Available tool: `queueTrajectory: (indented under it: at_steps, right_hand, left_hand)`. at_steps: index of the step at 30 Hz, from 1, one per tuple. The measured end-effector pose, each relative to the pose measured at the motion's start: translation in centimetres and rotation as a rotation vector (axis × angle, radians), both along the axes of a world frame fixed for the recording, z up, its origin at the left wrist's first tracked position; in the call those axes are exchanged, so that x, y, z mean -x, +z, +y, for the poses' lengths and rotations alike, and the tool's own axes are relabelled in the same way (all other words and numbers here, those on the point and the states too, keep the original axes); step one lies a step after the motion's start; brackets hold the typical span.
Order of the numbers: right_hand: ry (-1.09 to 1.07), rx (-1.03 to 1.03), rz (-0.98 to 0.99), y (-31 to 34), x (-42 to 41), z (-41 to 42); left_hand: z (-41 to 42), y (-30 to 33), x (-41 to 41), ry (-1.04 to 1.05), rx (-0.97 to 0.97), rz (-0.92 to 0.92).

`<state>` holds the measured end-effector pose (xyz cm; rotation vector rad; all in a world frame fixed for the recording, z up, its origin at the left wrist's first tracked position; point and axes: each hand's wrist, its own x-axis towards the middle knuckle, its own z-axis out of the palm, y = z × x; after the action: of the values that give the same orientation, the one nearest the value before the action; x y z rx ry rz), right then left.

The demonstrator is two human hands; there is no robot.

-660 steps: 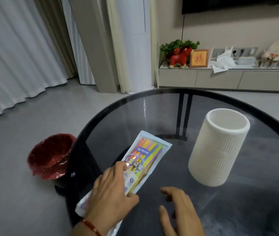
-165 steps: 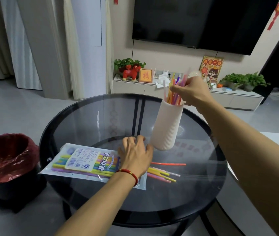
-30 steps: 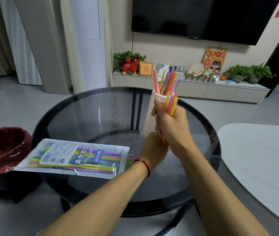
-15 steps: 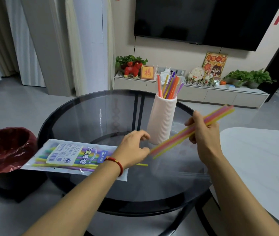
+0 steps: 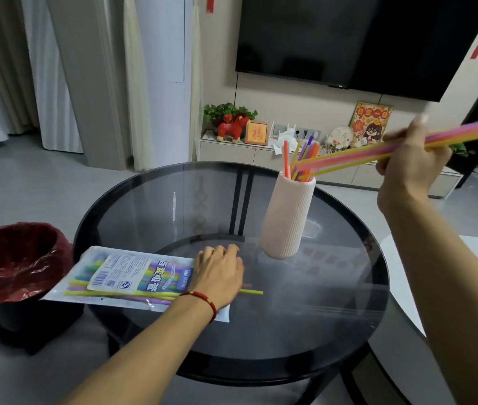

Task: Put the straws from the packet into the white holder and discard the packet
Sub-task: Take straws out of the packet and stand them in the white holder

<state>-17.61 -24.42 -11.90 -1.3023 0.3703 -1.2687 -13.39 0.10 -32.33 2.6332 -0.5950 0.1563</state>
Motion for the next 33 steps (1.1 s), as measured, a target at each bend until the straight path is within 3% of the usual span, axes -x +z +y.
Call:
queueTrajectory:
  at_steps: [3, 8, 15, 18, 22, 24, 28, 33]
  right_hand:
    - [-0.051, 0.25, 0.164, 0.5, -1.9, 0.9]
    - [-0.026, 0.493, 0.381, -0.5, -4.7, 2.9]
    - [0.105, 0.603, 0.707, -0.1, -5.2, 3.9]
    - [0.135, 0.638, 0.705, 0.3, -5.0, 4.5]
    - [-0.023, 0.652, 0.475, 0.2, -4.6, 4.7]
    - [-0.093, 0.762, 0.41, -0.6, -4.5, 4.7]
    - [-0.004, 1.053, 0.596, -3.2, -4.7, 4.5]
    - [0.046, 0.952, 0.521, -2.8, -4.0, 4.6]
  left_hand:
    - [-0.4, 0.1, -0.2, -0.002, 0.01, 0.022]
    - [-0.6, 0.6, -0.4, -0.009, 0.047, 0.051]
    - [-0.4, 1.0, 0.1, -0.012, 0.018, 0.089]
    - [-0.2, 1.2, 0.2, -0.009, 0.023, 0.099]
    - [-0.2, 1.5, 0.2, -0.021, 0.028, 0.098]
    - [-0.1, 1.5, 0.0, -0.035, 0.027, 0.11]
    - [0.6, 1.6, -0.7, -0.06, -0.053, 0.159]
    - [2.5, 2.4, -1.3, -0.191, -0.195, 0.22]
